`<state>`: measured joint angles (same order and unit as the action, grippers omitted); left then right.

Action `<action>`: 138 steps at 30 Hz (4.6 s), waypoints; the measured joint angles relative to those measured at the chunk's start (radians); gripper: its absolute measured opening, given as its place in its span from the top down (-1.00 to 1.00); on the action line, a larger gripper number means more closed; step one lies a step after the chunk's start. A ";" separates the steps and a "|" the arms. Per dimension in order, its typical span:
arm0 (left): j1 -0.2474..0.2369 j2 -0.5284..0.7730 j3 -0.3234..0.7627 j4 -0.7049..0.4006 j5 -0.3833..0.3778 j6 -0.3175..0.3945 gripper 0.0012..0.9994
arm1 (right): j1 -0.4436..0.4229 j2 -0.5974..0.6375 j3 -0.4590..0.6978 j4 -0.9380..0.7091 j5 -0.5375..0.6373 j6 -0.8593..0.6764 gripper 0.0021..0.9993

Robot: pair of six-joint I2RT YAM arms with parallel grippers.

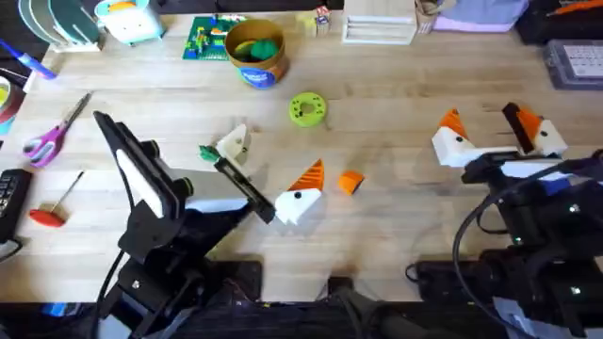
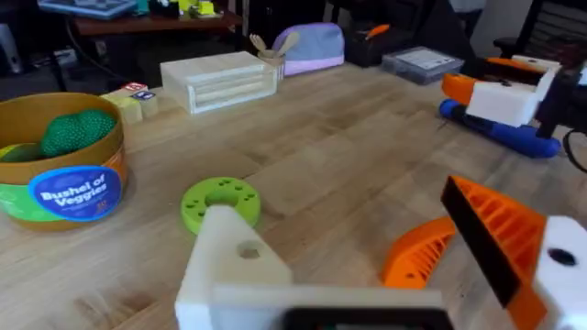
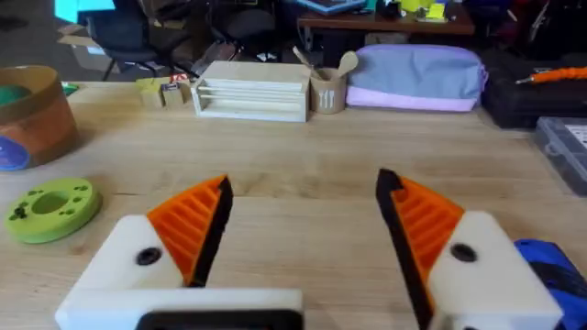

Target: Pick up the gripper from the table and insert it into the empty holder that is missing its gripper. Then pick up a screw, insert it into the mounting hole, and use the screwdriver to tighten it. Finally, clean up the table by picking up the vegetable and placing it into the bucket.

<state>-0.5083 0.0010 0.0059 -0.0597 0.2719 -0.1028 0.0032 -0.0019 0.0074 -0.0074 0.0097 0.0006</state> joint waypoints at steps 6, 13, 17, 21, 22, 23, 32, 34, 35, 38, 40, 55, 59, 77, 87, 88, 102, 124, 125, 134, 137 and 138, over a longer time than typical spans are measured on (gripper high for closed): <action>0.000 0.000 0.000 0.000 -0.004 0.000 -0.99 | 0.000 0.000 0.000 0.000 0.000 0.000 -0.99; 0.000 0.000 0.000 0.000 -0.006 0.000 -0.99 | 0.000 0.000 0.001 -0.013 0.000 0.083 -0.98; 0.000 0.000 0.000 0.000 -0.006 0.000 -0.98 | 0.000 0.000 0.004 -0.019 -0.019 0.169 -0.98; 0.000 0.000 0.000 0.000 -0.006 0.000 -0.99 | 0.000 0.000 0.017 -0.047 -0.068 0.202 -0.99; 0.000 0.000 0.000 0.000 -0.006 0.000 -0.99 | 0.000 0.000 0.034 -0.081 -0.083 0.203 -0.99; 0.000 0.000 0.000 0.000 -0.006 0.000 -0.98 | 0.000 0.000 0.052 -0.121 -0.096 0.202 -0.99; 0.000 0.000 0.000 0.000 -0.006 0.000 -0.99 | 0.000 0.002 0.176 -0.413 -0.150 0.138 -0.99; 0.000 0.000 0.000 0.000 -0.006 0.000 -0.99 | 0.000 0.009 0.219 -0.436 -0.157 0.128 -0.98; 0.000 0.000 0.000 0.000 -0.006 0.000 -0.99 | 0.000 0.020 0.236 -0.439 -0.157 0.125 -0.98; 0.000 0.000 0.000 0.000 -0.006 0.000 -0.99 | 0.000 0.079 0.288 -0.443 -0.161 0.119 -0.99; 0.000 0.000 0.000 0.000 -0.006 0.000 -0.98 | 0.000 0.135 0.324 -0.443 -0.161 0.118 -0.99; 0.000 0.000 0.000 0.000 -0.006 0.000 -0.99 | 0.153 0.610 0.629 -0.611 -0.296 0.019 -0.99; 0.000 0.000 0.000 0.000 -0.006 0.000 -0.99 | 0.260 0.707 0.705 -0.673 -0.298 -0.008 -0.99; 0.000 0.000 0.000 0.000 -0.006 0.000 -0.99 | 0.491 1.049 0.750 -0.646 -0.342 0.078 -0.99; 0.000 0.000 0.000 0.000 -0.006 0.000 -0.99 | 0.682 1.070 0.750 -0.686 -0.199 0.100 -0.99; 0.000 0.000 0.000 0.000 -0.006 0.000 -0.99 | 0.695 1.075 0.750 -0.685 -0.184 0.100 -0.99; 0.000 0.000 0.000 0.000 -0.006 0.000 -0.99 | 0.715 1.207 0.750 -0.619 -0.131 0.108 -0.72; 0.000 0.000 0.000 0.000 -0.006 0.000 -0.99 | 0.708 1.187 0.764 -0.628 -0.122 0.123 0.98; 0.000 0.000 0.000 0.000 -0.006 0.000 -0.99 | 0.701 1.169 0.770 -0.634 -0.121 0.123 0.98; 0.000 0.000 0.000 0.000 -0.006 0.000 -0.99 | 0.526 0.946 0.795 -0.581 -0.142 0.123 0.98; 0.000 0.000 0.000 0.000 -0.006 0.000 -0.98 | 0.452 0.916 0.797 -0.513 -0.208 0.123 0.99; 0.000 0.000 0.000 0.000 -0.006 0.000 -0.99 | 0.427 0.917 0.798 -0.487 -0.243 0.123 0.99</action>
<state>-0.5083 0.0010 0.0059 -0.0601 0.2657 -0.1024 0.4306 0.9148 0.8051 -0.4945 -0.2335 0.1238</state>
